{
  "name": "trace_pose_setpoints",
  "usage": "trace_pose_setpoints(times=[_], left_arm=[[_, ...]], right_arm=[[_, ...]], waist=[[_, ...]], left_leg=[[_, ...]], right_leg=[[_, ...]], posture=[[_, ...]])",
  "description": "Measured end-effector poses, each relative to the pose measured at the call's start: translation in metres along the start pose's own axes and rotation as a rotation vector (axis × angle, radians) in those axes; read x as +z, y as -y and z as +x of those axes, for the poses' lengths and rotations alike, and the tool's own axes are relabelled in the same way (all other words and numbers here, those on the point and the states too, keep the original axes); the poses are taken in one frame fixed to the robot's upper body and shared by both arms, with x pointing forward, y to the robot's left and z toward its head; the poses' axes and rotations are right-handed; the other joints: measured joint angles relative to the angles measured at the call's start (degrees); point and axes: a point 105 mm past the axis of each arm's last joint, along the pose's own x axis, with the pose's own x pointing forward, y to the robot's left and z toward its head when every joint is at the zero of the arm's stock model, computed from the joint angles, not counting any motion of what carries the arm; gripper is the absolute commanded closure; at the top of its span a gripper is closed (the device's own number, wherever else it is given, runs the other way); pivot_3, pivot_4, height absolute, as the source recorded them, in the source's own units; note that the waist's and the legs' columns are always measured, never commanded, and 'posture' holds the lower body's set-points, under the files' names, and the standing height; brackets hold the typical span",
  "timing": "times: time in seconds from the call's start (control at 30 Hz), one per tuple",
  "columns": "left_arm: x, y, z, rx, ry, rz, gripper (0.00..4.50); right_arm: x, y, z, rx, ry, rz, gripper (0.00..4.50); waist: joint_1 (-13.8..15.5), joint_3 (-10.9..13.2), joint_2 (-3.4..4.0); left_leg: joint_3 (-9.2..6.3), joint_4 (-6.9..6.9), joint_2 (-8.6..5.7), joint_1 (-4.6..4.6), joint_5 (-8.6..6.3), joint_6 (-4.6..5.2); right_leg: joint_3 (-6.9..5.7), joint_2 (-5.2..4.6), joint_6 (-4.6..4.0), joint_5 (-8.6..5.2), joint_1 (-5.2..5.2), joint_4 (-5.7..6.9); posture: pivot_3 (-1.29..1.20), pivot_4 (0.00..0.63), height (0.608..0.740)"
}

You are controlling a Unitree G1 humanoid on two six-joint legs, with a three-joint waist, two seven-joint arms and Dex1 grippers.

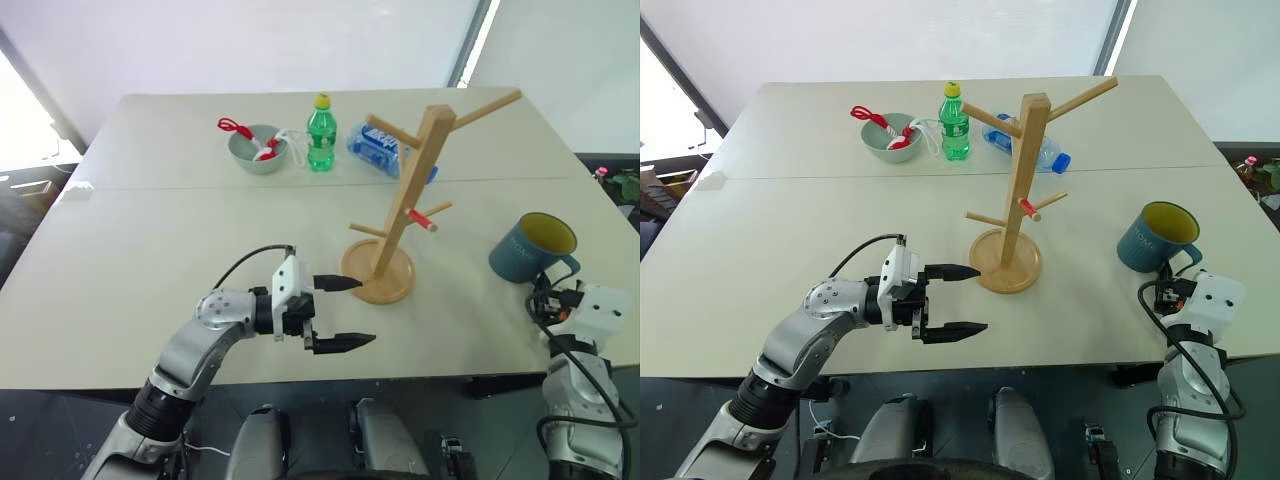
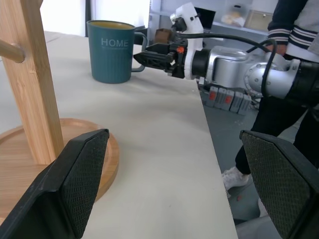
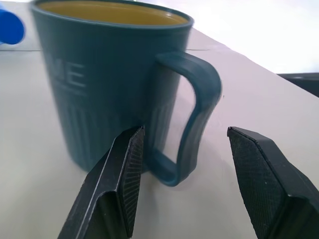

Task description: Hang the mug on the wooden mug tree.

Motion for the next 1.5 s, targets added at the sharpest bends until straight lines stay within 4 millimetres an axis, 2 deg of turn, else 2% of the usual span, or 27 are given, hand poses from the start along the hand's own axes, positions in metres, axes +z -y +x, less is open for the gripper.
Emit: trace_pose_setpoints(times=[0.3, 0.37, 0.53, 0.67, 0.77, 0.87, 0.97, 1.13, 1.27, 1.37, 1.5], left_arm=[[0.0, -0.001, 0.0, 0.011, 0.004, -0.001, 0.0], [0.001, -0.001, 0.001, 0.012, 0.007, -0.001, 0.0], [0.001, -0.001, 0.001, 0.014, 0.009, -0.001, 0.0], [0.001, -0.001, 0.001, 0.014, 0.009, -0.001, 0.0], [0.001, -0.001, 0.001, 0.014, 0.01, -0.002, 0.0], [0.001, -0.002, 0.0, 0.021, 0.01, -0.003, 0.0], [0.002, -0.002, -0.002, 0.027, 0.016, -0.012, 0.0], [0.0, -0.003, -0.004, 0.025, 0.011, -0.013, 0.0], [-0.003, -0.009, -0.009, 0.039, -0.001, -0.014, 0.0], [-0.002, -0.019, -0.018, 0.069, -0.013, 0.005, 0.0], [-0.002, -0.034, -0.031, 0.116, -0.03, 0.029, 0.0]], right_arm=[[-0.008, 0.002, 0.013, -0.058, -0.028, 0.042, 1.8], [-0.008, 0.001, 0.016, -0.06, -0.03, 0.059, 2.31], [-0.008, 0.001, 0.017, -0.063, -0.033, 0.095, 4.46], [-0.01, -0.001, 0.015, -0.049, -0.038, 0.101, 4.46], [-0.005, -0.007, 0.009, 0.012, -0.026, 0.038, 4.46], [0.011, -0.018, -0.004, 0.184, 0.026, -0.211, 4.46], [0.036, -0.035, -0.024, 0.404, 0.129, -0.484, 4.46], [0.062, -0.069, -0.053, 0.681, 0.235, -0.686, 4.46], [0.098, -0.093, -0.067, 0.729, 0.333, -0.685, 4.46], [0.12, -0.112, -0.075, 0.724, 0.373, -0.609, 4.46], [0.135, -0.144, -0.091, 0.758, 0.379, -0.468, 4.46]], waist=[[0.0, 0.0, 0.01], [-0.1, 0.0, 0.01], [0.0, 0.0, 0.01], [0.0, 0.0, 0.02], [0.0, 0.0, 0.05], [0.0, 0.0, 0.15], [0.0, 0.0, 0.11], [0.0, 0.1, 0.06], [0.1, 0.1, 0.04], [0.2, 0.1, 0.01], [0.2, 0.1, -0.01]], left_leg=[[0.0, 0.0, 0.0, 0.0, 0.0, 0.0], [0.0, 0.0, 0.0, 0.0, 0.0, 0.0], [-0.01, 0.0, 0.0, 0.0, 0.0, 0.0], [0.0, 0.0, 0.0, 0.0, 0.0, 0.0], [-0.01, 0.0, 0.0, -0.01, 0.0, 0.0], [0.0, -0.01, -0.01, -0.01, -0.01, 0.01], [-0.01, 0.0, -0.03, 0.01, -0.01, 0.01], [-0.04, 0.03, 0.0, 0.05, 0.0, 0.01], [-0.07, 0.05, 0.02, 0.04, 0.0, 0.0], [-0.1, 0.05, 0.02, 0.0, 0.0, 0.0], [-0.12, 0.04, 0.03, -0.06, 0.0, 0.0]], right_leg=[[0.0, 0.02, 0.0, 0.0, 0.0, 0.01], [0.0, 0.02, 0.0, 0.0, 0.0, 0.01], [0.0, 0.02, 0.0, 0.0, 0.01, 0.01], [0.01, 0.02, 0.01, 0.0, 0.01, 0.01], [0.0, 0.02, 0.01, 0.0, 0.0, 0.0], [0.01, -0.01, 0.03, -0.02, 0.0, -0.01], [-0.01, 0.04, 0.05, -0.03, 0.01, -0.03], [-0.02, 0.11, 0.17, -0.1, 0.03, 0.0], [-0.04, 0.11, 0.11, -0.06, 0.03, 0.01], [-0.06, 0.1, 0.03, -0.02, 0.02, 0.0], [-0.1, 0.04, 0.02, -0.02, -0.03, -0.02]], posture=[[0.0, 0.15, 0.74], [0.0, 0.15, 0.74], [0.0, 0.15, 0.74], [0.0, 0.15, 0.74], [0.0, 0.15, 0.74], [0.0, 0.15, 0.74], [0.0, 0.15, 0.74], [0.0, 0.15, 0.74], [0.0, 0.15, 0.74], [0.0, 0.15, 0.74], [0.0, 0.15, 0.74]])
